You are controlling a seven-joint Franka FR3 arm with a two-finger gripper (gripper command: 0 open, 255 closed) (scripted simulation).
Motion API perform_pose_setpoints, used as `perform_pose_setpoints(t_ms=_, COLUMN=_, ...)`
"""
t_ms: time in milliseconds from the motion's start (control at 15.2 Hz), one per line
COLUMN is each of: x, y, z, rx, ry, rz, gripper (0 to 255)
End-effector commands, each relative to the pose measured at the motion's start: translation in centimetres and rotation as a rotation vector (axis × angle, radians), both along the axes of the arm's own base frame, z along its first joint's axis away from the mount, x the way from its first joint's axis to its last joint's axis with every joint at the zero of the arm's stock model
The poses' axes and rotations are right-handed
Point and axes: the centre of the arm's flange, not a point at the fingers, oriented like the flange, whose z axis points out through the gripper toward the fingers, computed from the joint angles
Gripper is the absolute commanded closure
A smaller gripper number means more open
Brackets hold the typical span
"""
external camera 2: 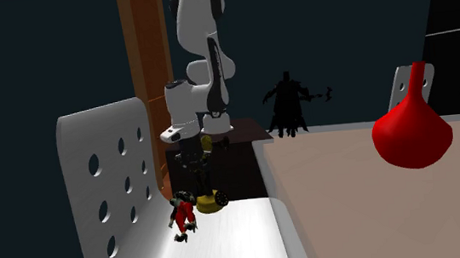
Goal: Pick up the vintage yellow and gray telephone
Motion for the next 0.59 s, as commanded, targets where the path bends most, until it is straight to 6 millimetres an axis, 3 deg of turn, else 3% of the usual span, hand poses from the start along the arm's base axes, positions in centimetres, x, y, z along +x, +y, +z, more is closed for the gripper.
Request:
perform_pose_setpoints(t_ms=0, x=-0.1, y=-0.1, z=-0.1, rx=-0.001, ry=0.002, rz=-0.002, gripper=255)
perform_pose_setpoints(t_ms=528, x=0.0, y=-0.1, z=3.6, rx=0.000, ry=0.002, rz=-0.002, gripper=255)
